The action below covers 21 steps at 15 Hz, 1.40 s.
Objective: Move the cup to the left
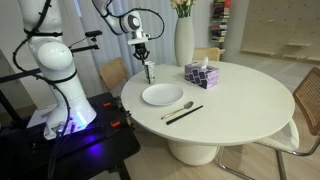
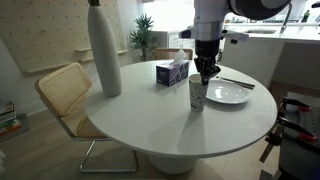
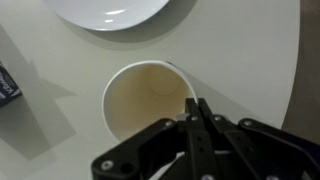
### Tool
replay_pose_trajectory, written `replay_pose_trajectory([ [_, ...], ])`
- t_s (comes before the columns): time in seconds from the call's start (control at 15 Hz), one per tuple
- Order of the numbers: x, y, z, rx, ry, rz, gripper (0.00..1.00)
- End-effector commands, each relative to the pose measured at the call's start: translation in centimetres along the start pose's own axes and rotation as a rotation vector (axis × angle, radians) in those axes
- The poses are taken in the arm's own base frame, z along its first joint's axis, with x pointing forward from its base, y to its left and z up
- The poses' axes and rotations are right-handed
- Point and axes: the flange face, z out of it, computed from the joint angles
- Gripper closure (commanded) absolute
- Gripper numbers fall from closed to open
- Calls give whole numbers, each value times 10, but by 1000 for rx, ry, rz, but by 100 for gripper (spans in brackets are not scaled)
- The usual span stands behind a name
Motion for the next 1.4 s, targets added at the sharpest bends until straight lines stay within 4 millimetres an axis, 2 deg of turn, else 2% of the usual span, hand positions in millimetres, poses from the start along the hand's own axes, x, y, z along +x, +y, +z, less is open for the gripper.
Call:
replay_pose_trajectory([
  [0.0,-11,3,-2,-13,17,12,99],
  [0.73,-19,5,11,-25,41,21,99],
  [0.8,-20,6,10,-25,40,24,71],
  [0.93,-19,6,10,-24,37,25,63],
  [1.33,-20,8,10,-22,35,32,17],
])
